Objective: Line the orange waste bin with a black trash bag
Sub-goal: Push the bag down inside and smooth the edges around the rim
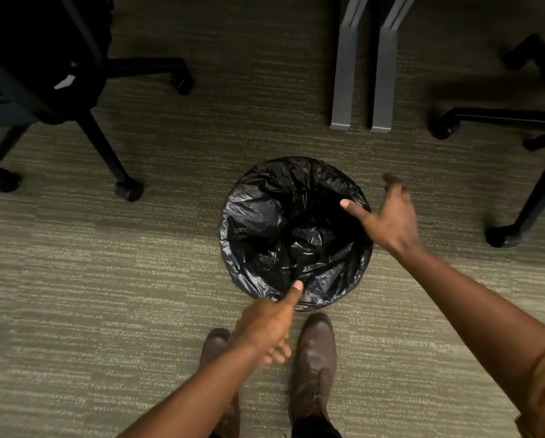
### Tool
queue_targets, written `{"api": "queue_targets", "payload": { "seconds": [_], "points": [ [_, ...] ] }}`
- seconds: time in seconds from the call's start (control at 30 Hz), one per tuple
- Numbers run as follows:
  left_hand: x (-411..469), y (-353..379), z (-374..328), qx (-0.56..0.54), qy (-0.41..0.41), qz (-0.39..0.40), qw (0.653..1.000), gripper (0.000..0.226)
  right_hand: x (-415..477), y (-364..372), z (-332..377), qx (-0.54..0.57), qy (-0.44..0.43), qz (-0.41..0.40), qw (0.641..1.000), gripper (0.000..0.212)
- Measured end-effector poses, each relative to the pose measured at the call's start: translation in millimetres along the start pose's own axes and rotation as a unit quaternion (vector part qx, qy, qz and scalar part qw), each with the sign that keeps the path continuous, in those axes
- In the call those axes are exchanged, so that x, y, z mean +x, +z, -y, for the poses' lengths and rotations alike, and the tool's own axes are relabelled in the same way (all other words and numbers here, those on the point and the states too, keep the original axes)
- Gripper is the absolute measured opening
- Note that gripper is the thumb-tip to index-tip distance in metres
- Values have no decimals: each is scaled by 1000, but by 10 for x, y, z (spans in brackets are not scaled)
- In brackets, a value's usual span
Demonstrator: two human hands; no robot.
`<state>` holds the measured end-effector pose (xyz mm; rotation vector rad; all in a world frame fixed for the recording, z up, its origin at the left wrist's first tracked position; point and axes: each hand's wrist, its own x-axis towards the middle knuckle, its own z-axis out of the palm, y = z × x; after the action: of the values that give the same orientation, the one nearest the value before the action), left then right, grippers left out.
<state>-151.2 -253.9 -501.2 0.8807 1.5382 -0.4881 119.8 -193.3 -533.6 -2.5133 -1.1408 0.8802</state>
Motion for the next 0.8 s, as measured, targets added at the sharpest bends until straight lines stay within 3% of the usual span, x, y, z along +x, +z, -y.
{"api": "queue_targets", "payload": {
  "seconds": [0.07, 0.17, 0.23, 0.27, 0.3, 0.4, 0.5, 0.63, 0.8],
  "points": [
    [1, -169, -128, 180, 78, -106, 975, 76, 23, -12, 141, -84, -138, -46, 986, 101],
    [118, -421, -441, 343, 248, -353, 834, 50, 71, 89, 445, -178, -279, -43, 943, 88],
    [263, -601, -696, 376, 328, -436, 749, 47, 119, 213, 637, -227, -335, -12, 914, 89],
    [358, -701, -820, 386, 340, -453, 728, 49, 159, 274, 721, -253, -358, 3, 899, 91],
    [448, -795, -944, 391, 331, -459, 726, 54, 195, 345, 798, -276, -378, 12, 884, 89],
    [652, -998, -1210, 399, 267, -412, 775, 78, 279, 562, 967, -310, -439, -19, 844, 59],
    [802, -1095, -1216, 394, 264, -357, 805, 77, 365, 728, 1077, -334, -462, -42, 820, 47],
    [989, -1229, -1026, 345, 279, -321, 837, 61, 596, 732, 1072, -331, -449, 4, 830, 50],
    [1074, -1287, -939, 296, 300, -284, 861, 81, 885, 461, 828, -277, -383, 99, 876, 54]
  ]
}}
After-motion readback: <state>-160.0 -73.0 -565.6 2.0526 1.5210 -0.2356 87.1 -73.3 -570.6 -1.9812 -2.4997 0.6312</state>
